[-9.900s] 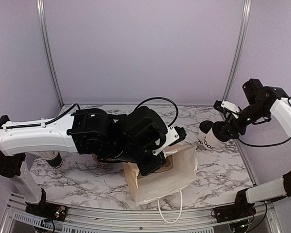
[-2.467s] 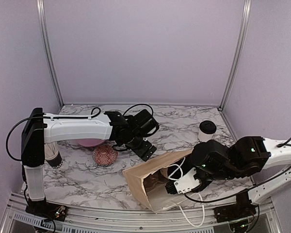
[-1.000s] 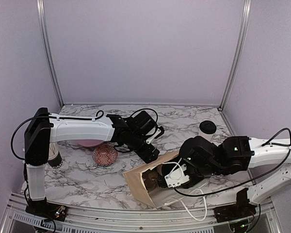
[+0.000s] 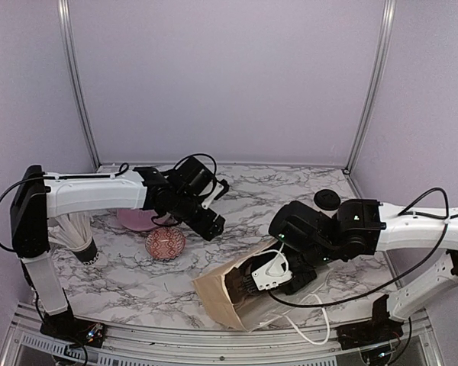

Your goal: Pack the takeout coffee

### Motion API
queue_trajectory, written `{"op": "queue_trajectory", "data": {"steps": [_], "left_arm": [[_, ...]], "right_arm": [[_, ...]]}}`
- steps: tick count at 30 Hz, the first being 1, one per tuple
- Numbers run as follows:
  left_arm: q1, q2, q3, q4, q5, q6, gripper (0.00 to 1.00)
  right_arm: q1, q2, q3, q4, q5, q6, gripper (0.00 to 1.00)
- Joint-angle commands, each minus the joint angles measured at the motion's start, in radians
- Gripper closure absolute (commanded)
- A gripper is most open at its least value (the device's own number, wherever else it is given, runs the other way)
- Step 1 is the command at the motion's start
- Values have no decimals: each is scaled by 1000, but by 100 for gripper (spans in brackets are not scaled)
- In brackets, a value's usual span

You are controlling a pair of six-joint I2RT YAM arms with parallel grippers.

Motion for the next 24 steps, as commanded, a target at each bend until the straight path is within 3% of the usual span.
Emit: {"op": "queue_trajectory", "data": {"steps": [1,13,24], "left_arm": [[41,-142,-45,-8,-47,1,8],[61,-241,-130,-14,-56,-28,7],[63,-265,-138,-19,-70,-29,7]], "right_arm": [[-32,62,95,-124,-143,28,69],[-167,287,313,-375,-382,-1,71],[-205,407,315,-408,-386,9,73]]}}
